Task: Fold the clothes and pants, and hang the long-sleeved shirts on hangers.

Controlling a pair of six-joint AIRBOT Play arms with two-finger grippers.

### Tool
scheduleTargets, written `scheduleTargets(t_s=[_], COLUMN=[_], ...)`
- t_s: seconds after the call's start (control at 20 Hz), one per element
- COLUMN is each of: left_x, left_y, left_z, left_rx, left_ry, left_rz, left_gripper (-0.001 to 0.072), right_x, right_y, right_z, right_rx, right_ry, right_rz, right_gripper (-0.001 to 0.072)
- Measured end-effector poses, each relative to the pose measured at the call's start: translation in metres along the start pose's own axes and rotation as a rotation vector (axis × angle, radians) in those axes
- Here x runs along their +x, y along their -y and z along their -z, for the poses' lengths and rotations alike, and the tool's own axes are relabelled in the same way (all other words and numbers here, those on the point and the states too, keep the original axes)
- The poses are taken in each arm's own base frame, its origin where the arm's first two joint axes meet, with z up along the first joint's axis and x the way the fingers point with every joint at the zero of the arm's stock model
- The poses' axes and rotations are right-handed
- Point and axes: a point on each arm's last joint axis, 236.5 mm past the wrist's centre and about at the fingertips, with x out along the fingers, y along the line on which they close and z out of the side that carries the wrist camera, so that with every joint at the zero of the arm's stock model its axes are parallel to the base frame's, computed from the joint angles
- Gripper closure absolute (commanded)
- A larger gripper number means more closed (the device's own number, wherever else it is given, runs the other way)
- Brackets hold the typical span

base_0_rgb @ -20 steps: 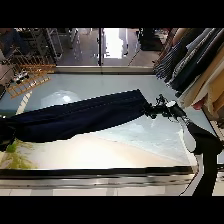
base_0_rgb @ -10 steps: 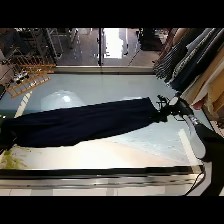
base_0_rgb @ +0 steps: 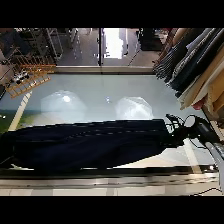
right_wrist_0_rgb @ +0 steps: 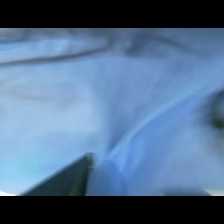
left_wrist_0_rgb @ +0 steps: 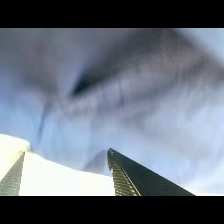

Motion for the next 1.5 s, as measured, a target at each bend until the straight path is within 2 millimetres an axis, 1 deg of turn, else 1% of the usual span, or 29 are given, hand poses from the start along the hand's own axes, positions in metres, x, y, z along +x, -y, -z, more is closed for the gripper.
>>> scheduleTargets(t_s=[0.05,0.15,0.25,0.3,0.35,0.4,0.45,0.5,0.55,0.65,0.75,0.85,1.0,1.15,1.25,1.35,1.5], left_x=[-0.008,-0.032,-0.063,-0.081,-0.098,-0.116,-0.129,-0.14,-0.147,-0.15,-0.144,-0.134,-0.115,-0.101,-0.097,-0.095,-0.094], left_y=[0.002,0.007,0.009,0.008,0.005,-0.001,-0.008,-0.016,-0.023,-0.031,-0.029,-0.022,-0.011,-0.005,-0.003,-0.004,-0.007], left_z=[0.003,0.003,-0.004,-0.01,-0.019,-0.028,-0.035,-0.041,-0.047,-0.058,-0.075,-0.091,-0.111,-0.121,-0.124,-0.126,-0.129], left_rx=[0.002,0.011,0.022,0.021,0.014,-0.001,-0.02,-0.042,-0.062,-0.064,-0.033,-0.009,-0.007,0.0,0.01,0.013,0.017], left_ry=[0.004,0.052,0.151,0.224,0.307,0.397,0.465,0.522,0.563,0.606,0.633,0.641,0.63,0.615,0.613,0.614,0.622], left_rz=[0.0,-0.007,-0.029,-0.044,-0.063,-0.083,-0.097,-0.105,-0.101,-0.066,0.008,0.095,0.21,0.264,0.277,0.278,0.268], left_gripper=[0.0155,0.0155,0.0155,0.0154,0.0151,0.0102,0.0089,0.0089,0.0089,0.0066,0.0066,0.0066,0.0065,0.0064,0.0063,0.001,0.001], right_x=[-0.011,-0.037,-0.06,-0.068,-0.073,-0.074,-0.072,-0.067,-0.061,-0.049,-0.037,-0.03,-0.026,-0.025,-0.026,-0.029,-0.029], right_y=[-0.002,0.0,0.008,0.015,0.022,0.029,0.035,0.04,0.045,0.049,0.047,0.044,0.041,0.043,0.047,0.052,0.062], right_z=[-0.003,-0.015,-0.031,-0.037,-0.041,-0.043,-0.045,-0.045,-0.046,-0.05,-0.057,-0.064,-0.071,-0.076,-0.083,-0.092,-0.102], right_rx=[-0.008,-0.014,0.005,0.022,0.044,0.067,0.086,0.103,0.113,0.14,0.167,0.19,0.208,0.192,0.185,0.185,0.183], right_ry=[0.038,0.125,0.214,0.248,0.272,0.282,0.284,0.275,0.264,0.246,0.237,0.246,0.26,0.276,0.307,0.348,0.39], right_rz=[0.005,0.021,0.038,0.045,0.048,0.045,0.04,0.03,0.024,-0.002,-0.047,-0.089,-0.121,-0.115,-0.103,-0.085,-0.05], right_gripper=[0.0282,0.0242,0.0243,0.0243,0.0243,0.0243,0.0243,0.0243,0.0243,0.0238,0.0127,0.0053,0.0053,0.0067,0.0068,0.0068,0.0068])
